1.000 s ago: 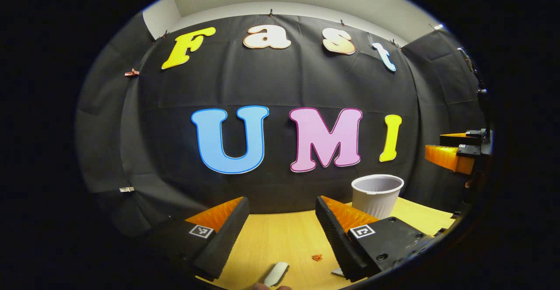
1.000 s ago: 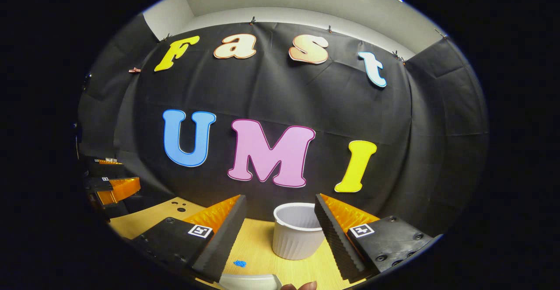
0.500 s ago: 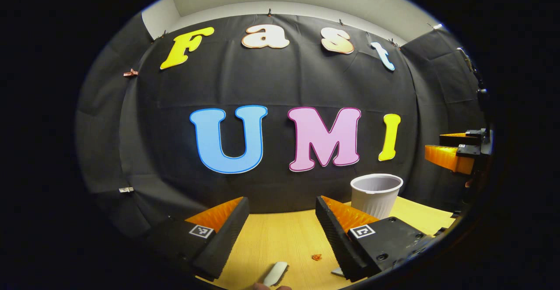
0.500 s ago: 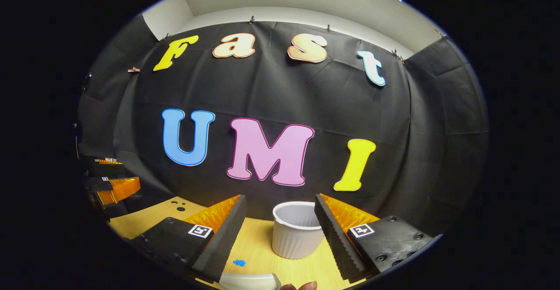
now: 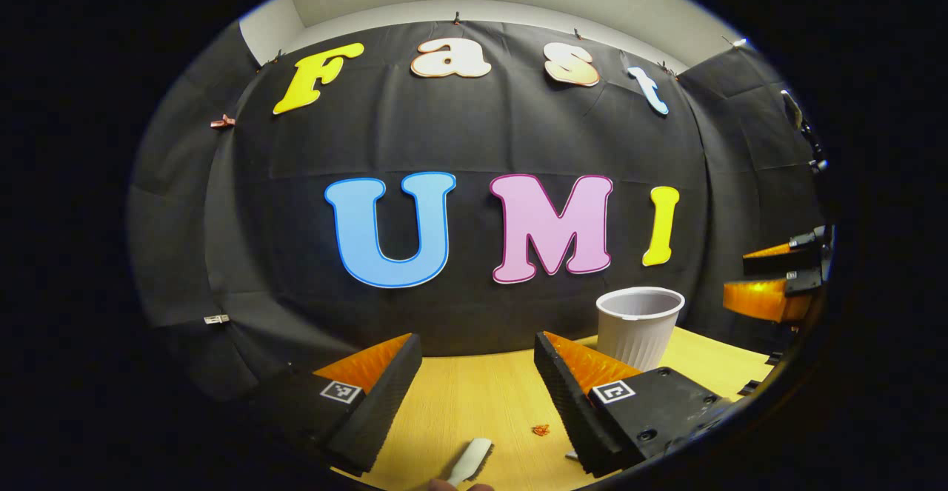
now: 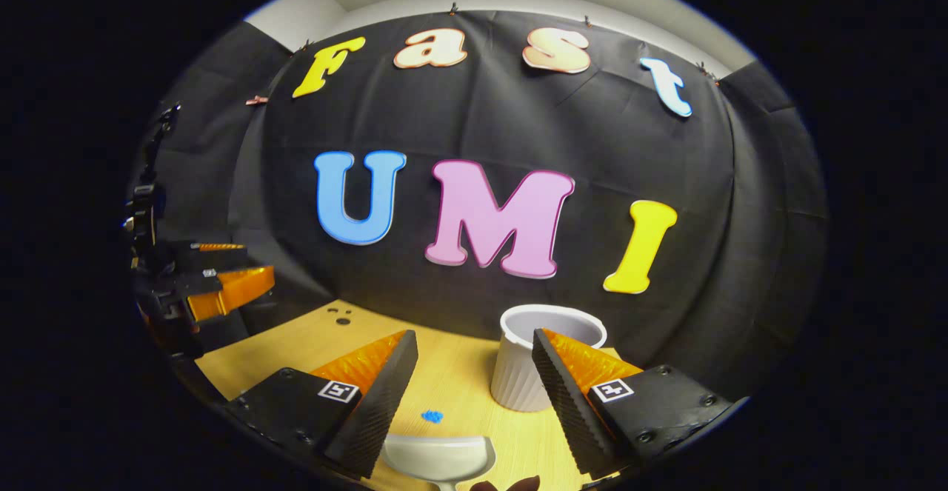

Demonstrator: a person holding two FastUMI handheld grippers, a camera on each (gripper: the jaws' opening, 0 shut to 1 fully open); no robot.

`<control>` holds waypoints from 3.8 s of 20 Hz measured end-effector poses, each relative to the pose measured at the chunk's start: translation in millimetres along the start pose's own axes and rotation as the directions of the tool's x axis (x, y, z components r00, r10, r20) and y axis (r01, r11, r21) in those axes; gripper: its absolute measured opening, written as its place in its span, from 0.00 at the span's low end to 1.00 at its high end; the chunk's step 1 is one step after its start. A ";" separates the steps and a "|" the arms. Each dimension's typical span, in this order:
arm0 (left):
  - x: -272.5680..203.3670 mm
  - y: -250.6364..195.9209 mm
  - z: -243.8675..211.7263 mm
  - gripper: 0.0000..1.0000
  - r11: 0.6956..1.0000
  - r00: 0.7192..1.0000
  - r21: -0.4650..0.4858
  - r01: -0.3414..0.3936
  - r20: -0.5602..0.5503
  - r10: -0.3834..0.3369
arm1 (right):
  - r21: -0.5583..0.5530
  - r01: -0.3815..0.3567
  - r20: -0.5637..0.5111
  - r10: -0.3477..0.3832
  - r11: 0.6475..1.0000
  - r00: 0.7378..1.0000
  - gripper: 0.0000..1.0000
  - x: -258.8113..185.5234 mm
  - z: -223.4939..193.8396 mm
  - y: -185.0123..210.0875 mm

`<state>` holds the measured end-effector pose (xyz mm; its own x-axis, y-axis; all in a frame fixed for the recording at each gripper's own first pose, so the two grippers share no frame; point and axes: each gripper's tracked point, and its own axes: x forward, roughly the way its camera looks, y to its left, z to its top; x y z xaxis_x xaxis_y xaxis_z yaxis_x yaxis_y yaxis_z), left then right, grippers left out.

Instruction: Pick up the small broom and dustpan from the desktop, sweep the trash into the dustpan with the broom, and then empty the trash into the garbage bin.

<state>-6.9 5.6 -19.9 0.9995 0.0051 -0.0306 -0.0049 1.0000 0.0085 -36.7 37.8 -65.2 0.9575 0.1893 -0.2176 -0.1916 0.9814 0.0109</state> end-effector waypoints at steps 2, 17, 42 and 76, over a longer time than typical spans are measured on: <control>-1.8 2.9 -7.0 0.97 1.000 1.000 -0.009 -0.005 -0.014 0.005 | -0.012 -0.030 -0.087 0.029 0.999 0.996 0.98 -9.6 -29.5 5.7; -10.9 31.3 -28.5 0.97 0.997 0.996 -0.002 -0.074 -0.052 0.073 | 0.090 -0.149 -0.701 0.169 0.985 0.693 0.98 -51.5 -280.7 35.2; -1.4 58.4 -52.5 0.97 0.993 0.988 0.008 -0.114 -0.100 0.114 | 0.135 -0.101 -0.873 0.167 0.986 0.459 0.38 -1.8 -385.5 39.1; -26.9 44.0 -399.8 0.83 0.971 0.315 0.016 0.240 -0.947 -0.063 | 0.064 -0.275 -0.856 0.194 0.959 0.478 0.36 -37.3 -339.3 13.6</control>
<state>-46.2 52.8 -418.3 0.2864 -0.0531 -0.9566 0.2352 0.9718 0.0165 -148.2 33.4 -388.1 0.2360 0.2543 -0.9379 -0.4336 0.8913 0.1325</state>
